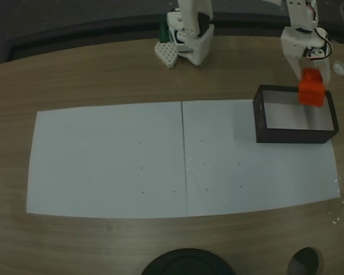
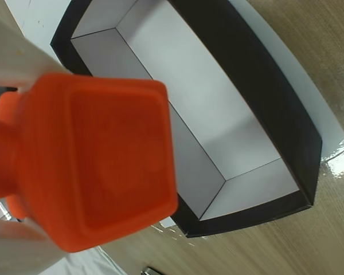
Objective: Grab a orange square and put it in the box.
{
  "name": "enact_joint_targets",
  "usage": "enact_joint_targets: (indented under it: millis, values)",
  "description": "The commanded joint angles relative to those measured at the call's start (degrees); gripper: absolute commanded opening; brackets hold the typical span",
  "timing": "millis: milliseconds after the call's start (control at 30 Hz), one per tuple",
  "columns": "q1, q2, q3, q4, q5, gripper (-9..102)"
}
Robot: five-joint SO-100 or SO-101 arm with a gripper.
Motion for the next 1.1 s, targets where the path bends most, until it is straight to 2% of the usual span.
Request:
enact_joint_targets:
  millis: [0, 500, 567, 700, 733, 967, 1067]
  values:
    - [1.23, -0.53, 0.44, -1.32, 0.0, 6]
    - [0.88, -4.04, 1.93, -4.48, 0.53, 7]
    - [1.32, -4.04, 1.93, -4.48, 1.49, 12]
    - [1.14, -4.04, 1.93, -3.69, 2.72, 32]
    - [1.05, -4.04, 2.02, -3.69, 2.29, 32]
    - [1.23, -3.6, 1.93, -3.6, 2.02, 29]
    - [1.93, -2.55, 0.97, -2.37, 2.02, 15]
